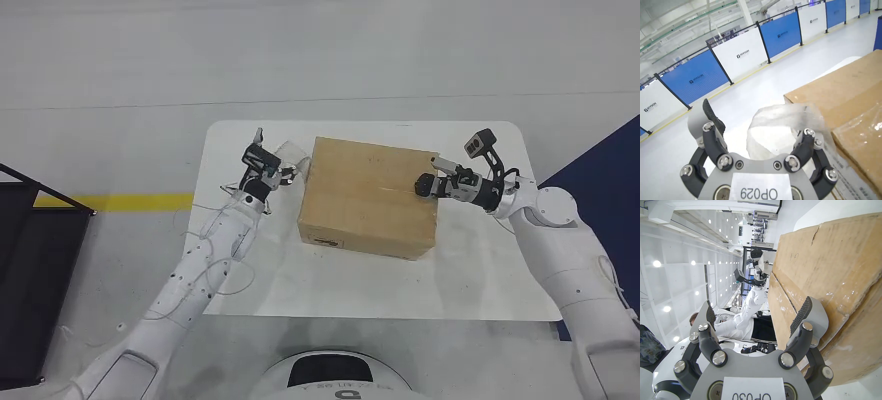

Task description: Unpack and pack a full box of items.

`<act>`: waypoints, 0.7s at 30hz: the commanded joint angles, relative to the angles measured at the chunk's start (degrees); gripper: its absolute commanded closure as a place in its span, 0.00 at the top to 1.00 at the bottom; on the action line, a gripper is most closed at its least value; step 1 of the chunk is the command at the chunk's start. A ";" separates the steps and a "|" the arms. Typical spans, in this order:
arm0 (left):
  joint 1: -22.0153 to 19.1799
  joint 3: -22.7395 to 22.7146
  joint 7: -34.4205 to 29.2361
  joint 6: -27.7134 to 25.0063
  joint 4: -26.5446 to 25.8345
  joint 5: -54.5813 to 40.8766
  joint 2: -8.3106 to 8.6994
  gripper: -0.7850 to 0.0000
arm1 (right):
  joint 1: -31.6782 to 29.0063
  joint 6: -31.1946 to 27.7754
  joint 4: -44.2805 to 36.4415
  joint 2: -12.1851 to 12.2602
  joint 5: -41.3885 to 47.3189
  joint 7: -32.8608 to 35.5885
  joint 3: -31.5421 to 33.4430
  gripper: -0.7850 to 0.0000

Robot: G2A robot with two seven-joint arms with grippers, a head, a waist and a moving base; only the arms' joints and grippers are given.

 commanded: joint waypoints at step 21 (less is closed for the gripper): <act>-3.64 8.27 -12.16 -8.69 -18.56 -8.71 -3.84 1.00 | 0.00 0.00 0.00 0.00 0.00 0.00 0.00 1.00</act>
